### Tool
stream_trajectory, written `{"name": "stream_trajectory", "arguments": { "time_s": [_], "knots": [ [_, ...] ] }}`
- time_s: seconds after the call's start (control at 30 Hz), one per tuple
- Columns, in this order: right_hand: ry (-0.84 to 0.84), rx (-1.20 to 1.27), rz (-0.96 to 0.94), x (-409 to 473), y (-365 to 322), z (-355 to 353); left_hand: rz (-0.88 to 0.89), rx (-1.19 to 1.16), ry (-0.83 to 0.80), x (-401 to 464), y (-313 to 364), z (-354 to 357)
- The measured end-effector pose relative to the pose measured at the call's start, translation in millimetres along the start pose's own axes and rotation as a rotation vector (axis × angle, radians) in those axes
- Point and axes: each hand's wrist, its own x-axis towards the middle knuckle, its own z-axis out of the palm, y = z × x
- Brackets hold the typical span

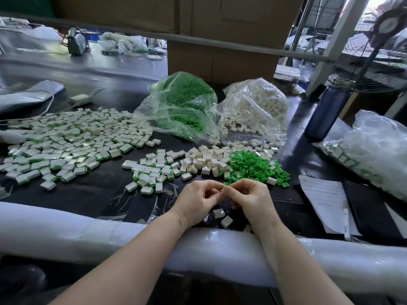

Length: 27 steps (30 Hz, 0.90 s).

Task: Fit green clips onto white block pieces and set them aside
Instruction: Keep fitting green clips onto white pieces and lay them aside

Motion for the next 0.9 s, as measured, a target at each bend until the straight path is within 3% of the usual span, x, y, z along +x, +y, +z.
{"name": "stream_trajectory", "arguments": {
  "time_s": [0.3,0.47,0.63,0.9],
  "knots": [
    [-0.112,-0.037,-0.018,-0.5,2.2,0.4,-0.024,0.001,0.011,0.1,2.2,-2.3],
    [-0.065,-0.039,-0.015,1.5,2.8,0.9,-0.015,-0.091,0.024,0.1,4.8,-4.0],
    [-0.179,-0.105,0.027,2.2,1.8,4.6,0.022,-0.115,0.046,0.6,6.4,-2.5],
    [-0.233,-0.044,0.044,1.1,1.1,3.8,0.032,-0.034,-0.052,-1.3,6.6,-3.5]
  ]
}}
